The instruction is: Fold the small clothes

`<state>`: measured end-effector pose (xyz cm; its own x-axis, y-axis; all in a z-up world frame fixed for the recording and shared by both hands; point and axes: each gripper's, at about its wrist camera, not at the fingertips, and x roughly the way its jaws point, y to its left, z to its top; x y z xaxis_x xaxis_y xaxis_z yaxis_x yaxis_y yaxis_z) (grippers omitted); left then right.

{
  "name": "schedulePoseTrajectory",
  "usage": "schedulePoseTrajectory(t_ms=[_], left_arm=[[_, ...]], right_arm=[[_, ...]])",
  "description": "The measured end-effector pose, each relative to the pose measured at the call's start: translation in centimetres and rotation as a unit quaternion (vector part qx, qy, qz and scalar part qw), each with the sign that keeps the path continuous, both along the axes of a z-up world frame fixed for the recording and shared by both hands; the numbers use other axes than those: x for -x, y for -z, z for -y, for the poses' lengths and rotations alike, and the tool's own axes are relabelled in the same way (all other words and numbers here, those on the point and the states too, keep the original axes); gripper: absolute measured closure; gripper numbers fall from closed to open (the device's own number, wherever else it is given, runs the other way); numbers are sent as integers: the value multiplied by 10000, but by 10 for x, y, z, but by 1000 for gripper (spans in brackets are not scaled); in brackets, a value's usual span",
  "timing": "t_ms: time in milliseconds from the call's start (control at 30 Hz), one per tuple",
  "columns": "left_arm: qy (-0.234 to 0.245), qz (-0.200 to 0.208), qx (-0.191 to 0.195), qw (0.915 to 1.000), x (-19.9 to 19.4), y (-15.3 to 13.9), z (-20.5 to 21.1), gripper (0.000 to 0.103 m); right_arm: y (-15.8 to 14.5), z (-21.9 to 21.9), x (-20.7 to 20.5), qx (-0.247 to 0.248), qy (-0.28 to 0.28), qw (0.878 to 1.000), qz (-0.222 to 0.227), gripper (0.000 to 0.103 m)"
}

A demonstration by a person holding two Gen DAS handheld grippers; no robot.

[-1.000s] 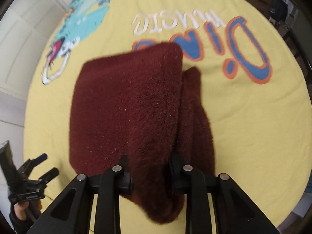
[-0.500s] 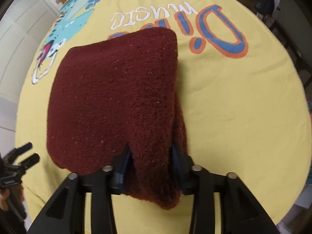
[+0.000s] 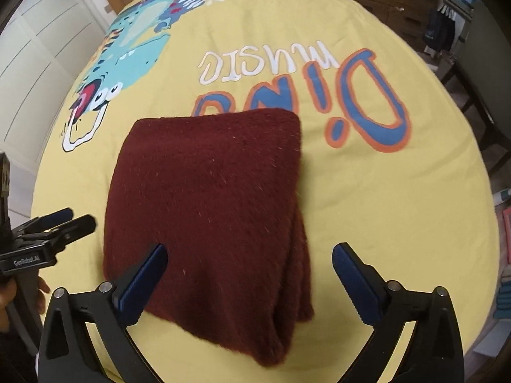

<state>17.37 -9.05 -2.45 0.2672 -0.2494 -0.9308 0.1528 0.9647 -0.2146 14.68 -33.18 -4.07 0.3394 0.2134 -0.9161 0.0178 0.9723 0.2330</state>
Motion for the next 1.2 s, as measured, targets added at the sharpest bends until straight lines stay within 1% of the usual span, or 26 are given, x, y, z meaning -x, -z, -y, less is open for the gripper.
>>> schedulePoseTrajectory(t_ms=[100, 167, 233, 300, 400, 500, 567, 700, 767, 800, 833, 867, 900, 933, 967, 1033, 1100, 1133, 1200], left_arm=[[4, -204, -10, 9998, -13, 12, 15, 1], [47, -337, 8, 9994, -16, 25, 25, 1], [138, -450, -97, 9988, -17, 37, 33, 1], [159, -520, -211, 9983, -15, 50, 38, 1], [15, -470, -171, 9987, -11, 63, 35, 1], [93, -302, -254, 9992, -9, 67, 36, 0], [204, -155, -368, 9990, -7, 68, 39, 0], [239, -178, -318, 9990, -6, 71, 40, 1], [310, -180, -212, 9991, -4, 73, 40, 8], [344, -185, -133, 9991, -1, 73, 41, 15], [353, -175, -135, 9991, 0, 72, 41, 17], [393, -165, -139, 9990, 0, 72, 42, 19], [419, -168, -128, 9989, 0, 71, 42, 22], [441, -172, -102, 9988, 1, 70, 41, 27], [474, -162, -70, 9987, 1, 70, 41, 30], [526, -98, -72, 9985, 3, 66, 43, 42], [630, 4, -104, 9980, 6, 62, 46, 48], [724, 68, -109, 9973, 7, 57, 46, 53], [774, 115, -10, 9969, 5, 47, 40, 57]], right_arm=[[21, 0, -8, -150, 44, 9996, -244, 0], [40, 0, -7, -5, 48, 9991, -427, 0], [56, 2, -5, -19, -1, 9987, -508, 0], [67, 7, -3, -112, 20, 9988, -478, 0], [78, 12, 0, -344, 5, 9991, -255, 0], [86, 12, 0, -486, -19, 9987, -158, 0], [91, 13, 0, -631, 26, 9979, -164, 1], [100, 18, 0, -1005, 258, 9937, -427, 2], [100, 19, 0, -1225, 262, 9911, -454, 10], [98, 18, 0, -1289, 228, 9904, -433, 17], [97, 17, 0, -1334, 220, 9899, -430, 23], [97, 16, 1, -1341, 226, 9897, -450, 25], [95, 15, 1, -1366, 213, 9893, -461, 30], [93, 13, 1, -1416, 187, 9887, -458, 38], [90, 12, 1, -1413, 185, 9888, -447, 41], [81, 4, 1, -1270, 214, 9908, -415, 50], [69, -5, 3, -984, 161, 9944, -336, 55], [63, -8, 4, -926, 143, 9952, -283, 57], [47, -11, 8, -903, 140, 9958, -95, 59]])
